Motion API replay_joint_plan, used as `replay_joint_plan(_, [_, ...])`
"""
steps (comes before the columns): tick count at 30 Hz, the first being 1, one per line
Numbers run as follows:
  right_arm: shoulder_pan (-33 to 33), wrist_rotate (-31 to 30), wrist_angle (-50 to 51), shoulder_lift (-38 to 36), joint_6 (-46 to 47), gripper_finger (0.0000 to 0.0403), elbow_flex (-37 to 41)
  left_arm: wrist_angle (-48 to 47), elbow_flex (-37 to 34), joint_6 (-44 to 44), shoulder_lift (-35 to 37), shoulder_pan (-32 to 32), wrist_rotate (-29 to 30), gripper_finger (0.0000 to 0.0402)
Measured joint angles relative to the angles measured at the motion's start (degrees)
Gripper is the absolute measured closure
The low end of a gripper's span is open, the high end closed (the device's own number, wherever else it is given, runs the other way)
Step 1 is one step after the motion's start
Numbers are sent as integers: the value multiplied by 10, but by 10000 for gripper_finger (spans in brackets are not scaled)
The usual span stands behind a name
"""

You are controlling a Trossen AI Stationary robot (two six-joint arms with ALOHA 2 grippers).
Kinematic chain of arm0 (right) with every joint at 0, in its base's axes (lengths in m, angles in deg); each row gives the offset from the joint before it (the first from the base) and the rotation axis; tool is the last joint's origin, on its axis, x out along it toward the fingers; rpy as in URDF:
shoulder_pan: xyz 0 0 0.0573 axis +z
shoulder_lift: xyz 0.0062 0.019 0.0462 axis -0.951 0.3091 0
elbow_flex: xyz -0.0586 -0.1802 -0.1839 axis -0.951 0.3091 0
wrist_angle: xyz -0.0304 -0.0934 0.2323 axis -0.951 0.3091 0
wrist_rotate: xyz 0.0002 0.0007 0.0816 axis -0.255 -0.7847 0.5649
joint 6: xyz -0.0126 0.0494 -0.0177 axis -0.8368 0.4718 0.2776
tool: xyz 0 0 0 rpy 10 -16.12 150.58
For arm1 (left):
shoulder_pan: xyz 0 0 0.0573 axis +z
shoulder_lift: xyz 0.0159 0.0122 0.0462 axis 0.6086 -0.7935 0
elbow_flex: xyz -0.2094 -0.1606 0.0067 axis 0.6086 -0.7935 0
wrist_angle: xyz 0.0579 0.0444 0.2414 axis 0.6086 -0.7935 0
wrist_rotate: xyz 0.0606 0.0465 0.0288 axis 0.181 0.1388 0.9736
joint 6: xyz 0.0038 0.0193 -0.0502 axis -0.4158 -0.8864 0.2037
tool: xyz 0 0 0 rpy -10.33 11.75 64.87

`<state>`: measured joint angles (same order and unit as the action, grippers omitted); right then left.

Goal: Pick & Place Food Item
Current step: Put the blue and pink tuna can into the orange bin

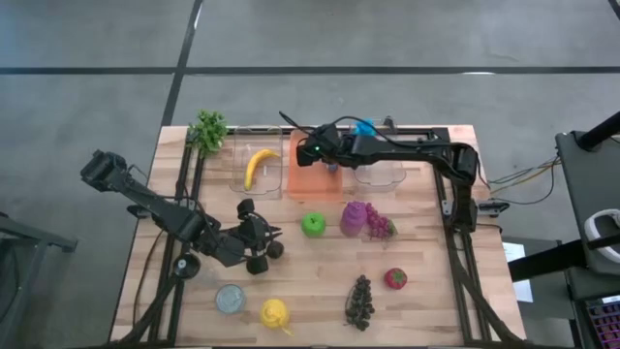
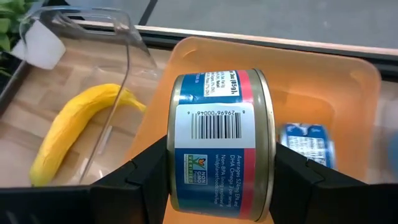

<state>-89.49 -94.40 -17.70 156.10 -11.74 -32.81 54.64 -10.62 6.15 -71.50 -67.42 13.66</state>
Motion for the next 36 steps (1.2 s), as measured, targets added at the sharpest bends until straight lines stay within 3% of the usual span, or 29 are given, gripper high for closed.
replay_joint_plan(36, [0,0,-4,40,2,199,6,-2,0,0,0,0,0,355])
